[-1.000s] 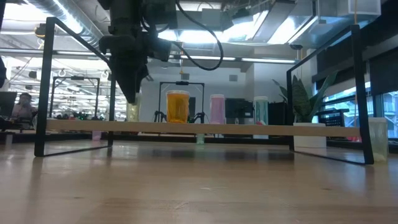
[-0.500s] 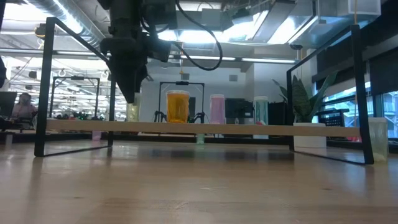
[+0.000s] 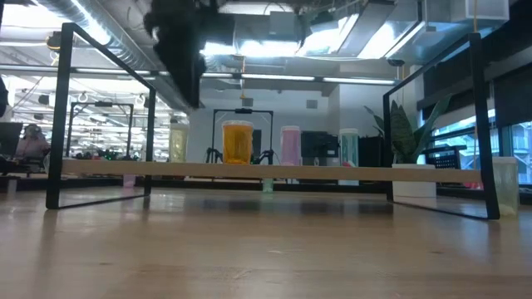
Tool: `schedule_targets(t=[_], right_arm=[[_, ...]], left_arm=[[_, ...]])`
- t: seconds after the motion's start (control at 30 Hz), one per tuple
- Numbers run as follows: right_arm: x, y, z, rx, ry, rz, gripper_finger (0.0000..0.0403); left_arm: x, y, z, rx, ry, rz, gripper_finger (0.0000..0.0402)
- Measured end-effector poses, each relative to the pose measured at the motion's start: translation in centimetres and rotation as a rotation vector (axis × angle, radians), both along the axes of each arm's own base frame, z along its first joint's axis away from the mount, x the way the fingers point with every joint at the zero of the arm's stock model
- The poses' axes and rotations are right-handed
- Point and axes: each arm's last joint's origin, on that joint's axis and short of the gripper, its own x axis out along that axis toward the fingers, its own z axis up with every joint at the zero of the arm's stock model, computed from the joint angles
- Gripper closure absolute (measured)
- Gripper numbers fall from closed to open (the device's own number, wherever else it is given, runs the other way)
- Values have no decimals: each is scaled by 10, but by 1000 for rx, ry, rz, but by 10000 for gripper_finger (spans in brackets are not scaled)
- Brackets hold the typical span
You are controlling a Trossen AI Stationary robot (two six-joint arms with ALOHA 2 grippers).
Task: Pick and place medicine bottles onto shelf by color
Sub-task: Put the bottom orange pill bottle aligned with the orange pill bottle on the shelf
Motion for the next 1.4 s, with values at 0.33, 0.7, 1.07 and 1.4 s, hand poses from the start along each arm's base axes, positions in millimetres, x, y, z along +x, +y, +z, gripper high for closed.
schedule_targets(t=[0.33, 0.7, 1.07, 1.4], right_arm=[[0, 0, 0, 0, 0, 0, 235], [0, 0, 0, 0, -1, 0, 235], [0, 0, 0, 43, -11, -26, 235], [-11, 16, 9, 237, 98, 168, 235]], left_arm=[[1, -41, 75, 114, -157, -105, 134], [-39, -113, 84, 26, -51, 33, 134], [-82, -176, 83, -57, -62, 160, 134], [-107, -200, 83, -17, -122, 161, 134]])
